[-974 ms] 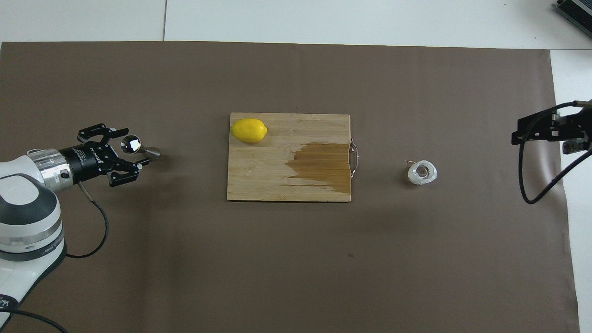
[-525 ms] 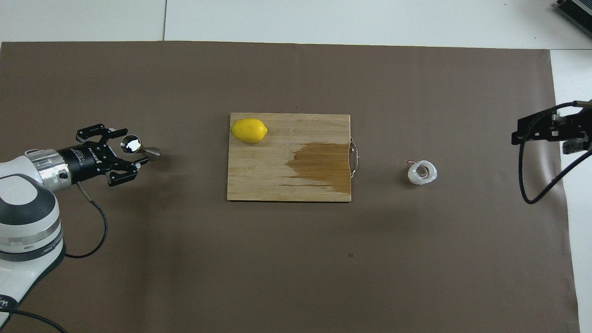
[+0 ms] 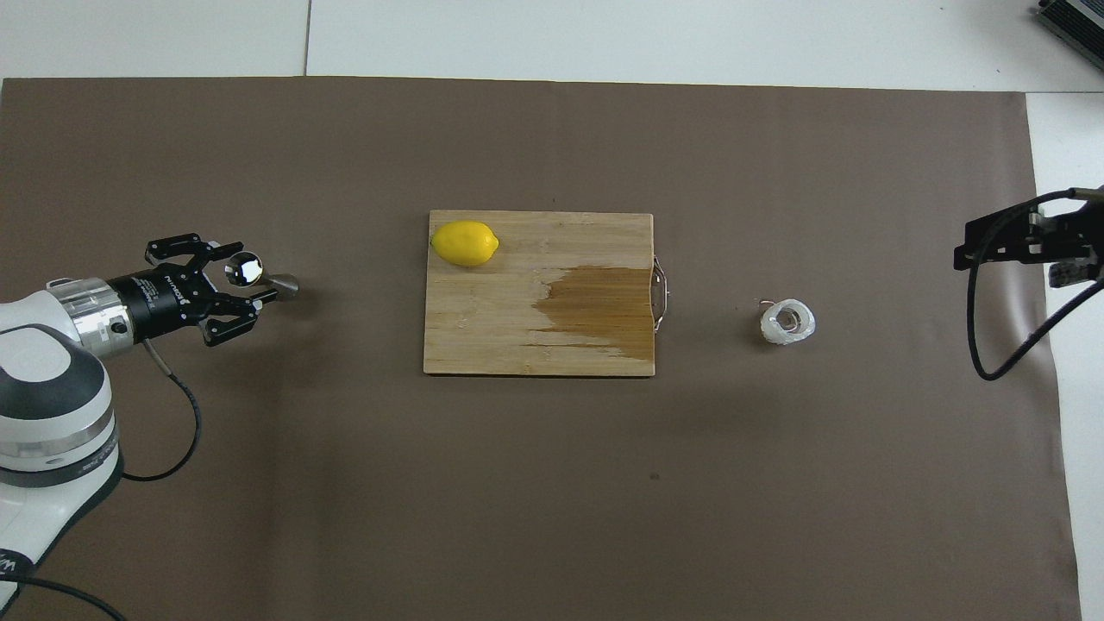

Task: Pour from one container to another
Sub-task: 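Lower the left gripper around the dark cup and close it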

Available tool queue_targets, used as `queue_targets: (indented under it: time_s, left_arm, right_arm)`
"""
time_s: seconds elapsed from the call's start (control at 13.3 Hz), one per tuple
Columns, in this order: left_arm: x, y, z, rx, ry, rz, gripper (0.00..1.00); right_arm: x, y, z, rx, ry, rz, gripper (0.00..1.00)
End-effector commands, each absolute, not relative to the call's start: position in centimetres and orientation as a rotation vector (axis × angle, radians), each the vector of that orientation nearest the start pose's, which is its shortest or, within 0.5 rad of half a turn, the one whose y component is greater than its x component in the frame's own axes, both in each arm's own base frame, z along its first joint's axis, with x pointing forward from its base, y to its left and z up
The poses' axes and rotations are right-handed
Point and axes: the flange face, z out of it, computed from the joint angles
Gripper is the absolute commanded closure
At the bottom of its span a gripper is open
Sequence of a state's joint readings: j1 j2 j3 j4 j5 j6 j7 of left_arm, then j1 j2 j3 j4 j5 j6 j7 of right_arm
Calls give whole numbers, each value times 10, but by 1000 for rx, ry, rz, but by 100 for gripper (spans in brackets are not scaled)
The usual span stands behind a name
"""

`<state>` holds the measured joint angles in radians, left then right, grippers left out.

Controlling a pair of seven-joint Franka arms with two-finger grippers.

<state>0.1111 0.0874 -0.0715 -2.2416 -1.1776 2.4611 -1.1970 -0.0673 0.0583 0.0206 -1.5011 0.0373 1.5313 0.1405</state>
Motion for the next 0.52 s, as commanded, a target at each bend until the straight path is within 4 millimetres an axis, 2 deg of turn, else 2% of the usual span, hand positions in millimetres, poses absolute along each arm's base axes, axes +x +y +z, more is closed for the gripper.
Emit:
queue_targets:
  time_s: [0.0, 0.3, 0.45]
  left_arm:
    - [543, 23, 338, 1129, 2108, -398, 24]
    - [543, 24, 338, 1128, 2110, -398, 32]
    - [543, 25, 338, 1124, 2110, -397, 42]
  right_arm:
    - [562, -23, 622, -3082, 294, 58, 0]
    - [562, -23, 623, -3082, 294, 56, 0]
    - [562, -23, 622, -3082, 292, 58, 0]
